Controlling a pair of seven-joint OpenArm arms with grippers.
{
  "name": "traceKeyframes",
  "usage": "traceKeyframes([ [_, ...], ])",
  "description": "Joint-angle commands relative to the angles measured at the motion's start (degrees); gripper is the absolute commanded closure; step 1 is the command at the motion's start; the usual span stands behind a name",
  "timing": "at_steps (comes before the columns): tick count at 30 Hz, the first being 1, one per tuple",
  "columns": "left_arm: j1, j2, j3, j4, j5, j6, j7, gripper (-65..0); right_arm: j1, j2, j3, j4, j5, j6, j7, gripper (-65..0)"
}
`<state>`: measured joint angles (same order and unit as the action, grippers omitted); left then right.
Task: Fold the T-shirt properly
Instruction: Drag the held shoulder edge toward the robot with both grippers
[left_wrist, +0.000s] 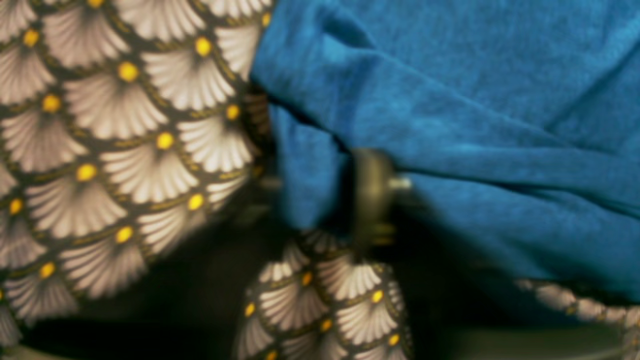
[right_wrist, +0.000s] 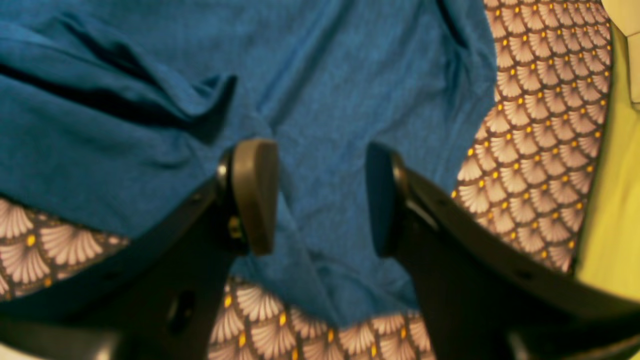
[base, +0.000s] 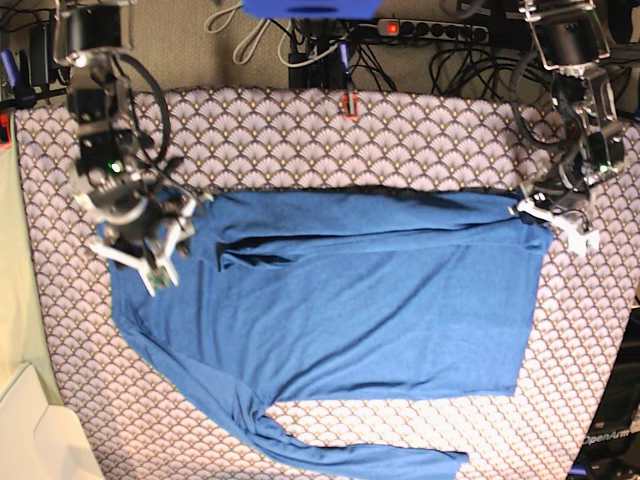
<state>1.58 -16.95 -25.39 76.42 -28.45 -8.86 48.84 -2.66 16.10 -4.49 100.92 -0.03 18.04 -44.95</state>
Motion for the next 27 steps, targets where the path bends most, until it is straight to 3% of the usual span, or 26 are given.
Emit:
traceKeyframes([
  [1, -0.75, -0.94, -0.24, 0.72, 0.45, 0.38, -0.71, -5.1, -0.2, 1.0, 0.58, 1.36, -0.27, -0.06, 0.77, -29.6],
  [3, -0.84, -0.94, -0.24, 0.72, 0.45, 0.38, -0.71, 0.0, -1.96, 1.09, 0.76, 2.42, -0.27, 1.25, 0.86, -29.6],
  [6, -1.01, -1.12, -0.42, 0.72, 0.45, 0.38, -0.71, -1.2, -4.25, 1.09, 0.84, 3.56, -0.36, 3.98, 0.95, -29.6],
  [14, -1.19, -1.56, -0.5, 0.72, 0.45, 0.38, -0.71, -0.3, -4.51, 1.7, 0.93, -0.84, -0.36, 4.24, 1.3, -29.6],
  [20, -2.07, -1.56, -0.42, 0.72, 0.53, 0.38, -0.71, -0.3, -4.95, 2.76, 0.84, -6.02, -0.36, 4.33, 7.19, -29.6],
  [27, -2.07, -1.56, -0.33, 0.72, 0.53, 0.38, -0.71, -0.3, -4.95, 2.85, 0.84, -7.61, -0.36, 4.33, 7.63, -29.6],
])
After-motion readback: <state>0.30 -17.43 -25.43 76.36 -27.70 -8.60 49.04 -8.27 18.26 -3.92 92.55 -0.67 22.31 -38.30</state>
